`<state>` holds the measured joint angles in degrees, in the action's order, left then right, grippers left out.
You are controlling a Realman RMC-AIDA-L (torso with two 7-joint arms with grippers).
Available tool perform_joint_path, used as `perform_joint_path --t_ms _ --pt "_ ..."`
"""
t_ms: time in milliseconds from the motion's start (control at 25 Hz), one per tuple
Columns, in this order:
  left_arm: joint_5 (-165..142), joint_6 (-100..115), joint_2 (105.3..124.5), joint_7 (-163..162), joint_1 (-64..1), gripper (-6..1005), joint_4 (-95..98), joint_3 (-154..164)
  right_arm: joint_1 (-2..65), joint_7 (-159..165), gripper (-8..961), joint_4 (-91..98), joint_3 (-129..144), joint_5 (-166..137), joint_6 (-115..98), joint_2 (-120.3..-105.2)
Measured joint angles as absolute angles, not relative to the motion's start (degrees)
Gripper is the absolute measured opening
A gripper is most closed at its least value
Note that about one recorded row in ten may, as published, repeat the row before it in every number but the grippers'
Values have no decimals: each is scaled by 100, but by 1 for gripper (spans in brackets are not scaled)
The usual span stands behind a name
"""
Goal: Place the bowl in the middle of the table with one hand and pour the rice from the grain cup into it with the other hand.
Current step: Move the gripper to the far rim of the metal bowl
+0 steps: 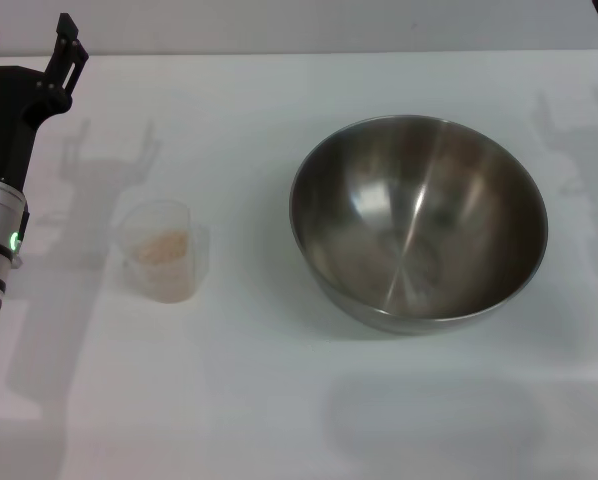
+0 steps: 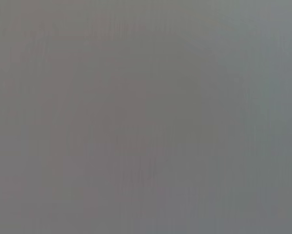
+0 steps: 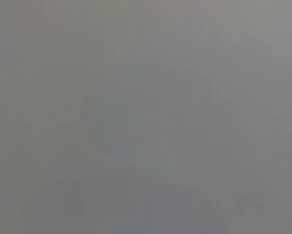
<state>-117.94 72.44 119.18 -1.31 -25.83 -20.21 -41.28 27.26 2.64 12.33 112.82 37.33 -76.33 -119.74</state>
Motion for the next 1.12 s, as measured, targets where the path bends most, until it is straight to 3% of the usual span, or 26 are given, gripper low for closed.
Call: perform_joint_path --t_ms 800,1120 --pt "-11794 7366 11909 -132 -2547 870 -2012 -4078 2685 -1536 778 1291 11409 3708 -7926 -11978" --pt "-11794 7366 11909 -132 -2504 869 -2020 -4078 2396 -1463 778 3005 11304 3709 -5811 -11918"
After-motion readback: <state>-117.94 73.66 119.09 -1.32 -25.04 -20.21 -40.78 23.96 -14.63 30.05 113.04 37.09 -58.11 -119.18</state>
